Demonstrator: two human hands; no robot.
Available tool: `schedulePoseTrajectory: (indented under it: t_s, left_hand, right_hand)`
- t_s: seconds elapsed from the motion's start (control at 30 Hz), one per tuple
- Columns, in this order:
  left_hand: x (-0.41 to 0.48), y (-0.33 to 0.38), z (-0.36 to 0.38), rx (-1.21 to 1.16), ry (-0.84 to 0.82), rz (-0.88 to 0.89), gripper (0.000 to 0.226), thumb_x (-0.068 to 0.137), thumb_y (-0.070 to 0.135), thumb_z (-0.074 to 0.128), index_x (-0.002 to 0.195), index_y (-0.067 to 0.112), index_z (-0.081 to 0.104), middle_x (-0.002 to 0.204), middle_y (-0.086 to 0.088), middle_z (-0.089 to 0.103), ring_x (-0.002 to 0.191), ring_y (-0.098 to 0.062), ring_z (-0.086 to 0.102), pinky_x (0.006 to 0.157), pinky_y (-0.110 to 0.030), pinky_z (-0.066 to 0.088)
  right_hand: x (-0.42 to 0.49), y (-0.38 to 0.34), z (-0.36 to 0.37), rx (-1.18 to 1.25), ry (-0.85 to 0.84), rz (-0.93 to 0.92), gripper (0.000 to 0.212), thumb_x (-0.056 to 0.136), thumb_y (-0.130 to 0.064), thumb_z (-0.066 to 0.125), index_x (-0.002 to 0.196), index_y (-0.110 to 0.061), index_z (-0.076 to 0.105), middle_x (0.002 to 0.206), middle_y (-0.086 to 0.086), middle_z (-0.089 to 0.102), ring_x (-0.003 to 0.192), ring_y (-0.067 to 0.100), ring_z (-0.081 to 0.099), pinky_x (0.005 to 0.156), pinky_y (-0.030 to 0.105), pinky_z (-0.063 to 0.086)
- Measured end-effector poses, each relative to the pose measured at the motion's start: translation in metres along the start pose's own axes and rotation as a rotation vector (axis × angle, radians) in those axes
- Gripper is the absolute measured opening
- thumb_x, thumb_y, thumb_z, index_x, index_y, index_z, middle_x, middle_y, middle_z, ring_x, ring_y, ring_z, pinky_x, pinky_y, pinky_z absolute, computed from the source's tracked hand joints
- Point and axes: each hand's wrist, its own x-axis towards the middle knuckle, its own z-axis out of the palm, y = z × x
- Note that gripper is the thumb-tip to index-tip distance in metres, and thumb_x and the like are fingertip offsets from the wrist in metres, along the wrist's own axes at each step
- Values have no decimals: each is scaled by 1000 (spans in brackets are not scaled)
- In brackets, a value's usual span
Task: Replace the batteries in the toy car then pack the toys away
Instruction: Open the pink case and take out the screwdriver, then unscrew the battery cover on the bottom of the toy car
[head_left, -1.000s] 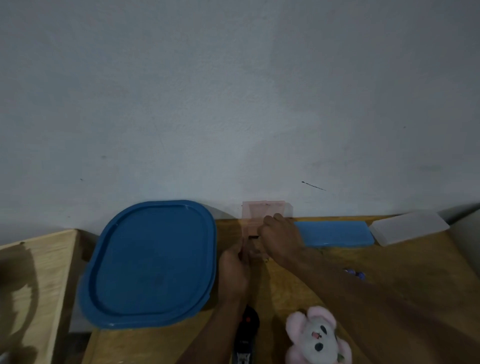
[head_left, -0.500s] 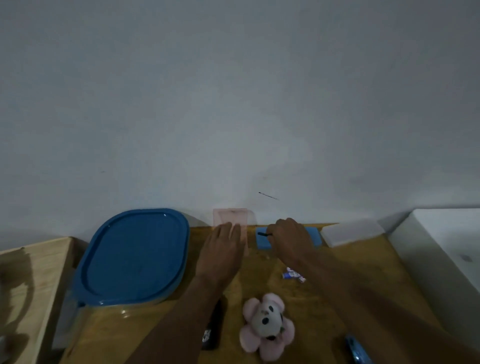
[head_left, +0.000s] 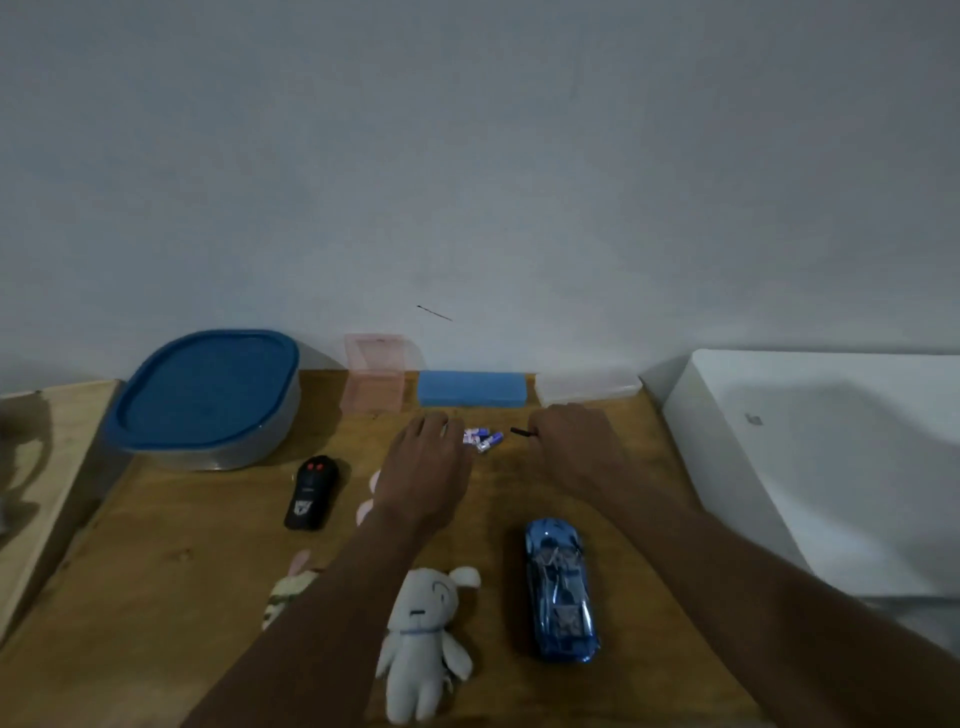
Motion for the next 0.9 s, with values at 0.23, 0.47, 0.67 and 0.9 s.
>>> schedulePoseTrajectory:
  t_s: [0.23,0.47,0.67,0.9]
  left_hand:
    - [-49,44,19,-37,-111,40,12,83,16,64,93,10,63,96,-10,64,83,-26,62,68,-35,54]
    - [-83,83,16,-70,-186,80,31,99,29,39,123,16,53,127,-5,54,112,-22,52,87,-33,45]
    - [-102,119,25,-161,-337,-14,41,100,32,41,137,14,43,143,-11,41,123,-27,48,98,-39,45]
    - [-79,165,46,-195,-498,-317,73,93,48,48,151,23,13,154,-21,14,134,-41,34,102,-50,42]
  right_hand:
    - [-62,27,17,61,3,21,14,94,-17,51,94,-10,63,98,8,66,88,23,62,67,29,38]
    - [-123,33,19,88,-53,113,20,97,-20,48,85,-11,62,87,0,62,69,13,49,52,20,30]
    - [-162,46,33,80,-25,203,18,92,-15,49,77,-18,58,72,-4,51,68,18,56,70,34,44]
    - [-161,90,35,77,-91,203,14,95,-20,49,93,-18,63,85,0,64,76,22,58,80,38,44]
